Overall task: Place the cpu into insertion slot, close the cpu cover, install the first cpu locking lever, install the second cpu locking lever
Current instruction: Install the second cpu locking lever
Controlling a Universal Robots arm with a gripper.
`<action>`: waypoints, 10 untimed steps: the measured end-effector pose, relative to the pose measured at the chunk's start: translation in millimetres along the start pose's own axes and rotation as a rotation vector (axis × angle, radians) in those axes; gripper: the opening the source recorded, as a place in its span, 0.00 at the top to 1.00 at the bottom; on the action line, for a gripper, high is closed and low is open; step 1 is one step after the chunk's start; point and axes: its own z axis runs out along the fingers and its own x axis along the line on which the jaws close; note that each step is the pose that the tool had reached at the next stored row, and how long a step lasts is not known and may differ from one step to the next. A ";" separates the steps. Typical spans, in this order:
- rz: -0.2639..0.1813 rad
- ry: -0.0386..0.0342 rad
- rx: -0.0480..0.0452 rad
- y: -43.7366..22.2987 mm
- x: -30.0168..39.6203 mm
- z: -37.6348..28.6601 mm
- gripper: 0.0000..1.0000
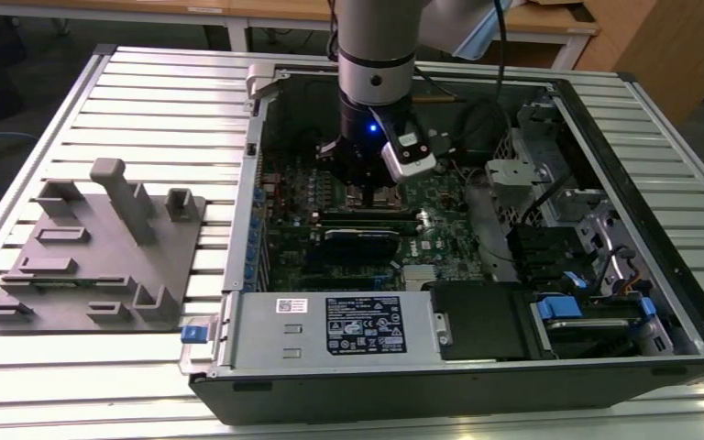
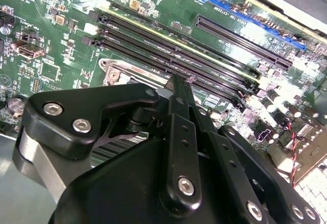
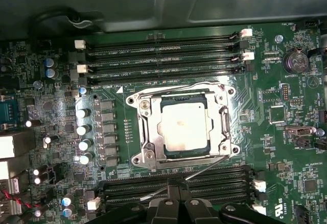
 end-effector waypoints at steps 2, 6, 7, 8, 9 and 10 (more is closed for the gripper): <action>0.000 -0.0001 -0.0002 0.0 0.0 0.1 0.90; 0.000 -0.0002 -0.0005 0.1 0.1 1.3 0.90; 0.000 0.0000 -0.0002 0.1 0.1 1.8 0.90; 0.000 -0.0001 -0.0003 0.1 0.1 2.4 0.90; 0.000 0.0000 -0.0001 0.1 0.2 2.6 0.90; 0.000 0.0000 0.0000 0.1 0.2 2.6 0.90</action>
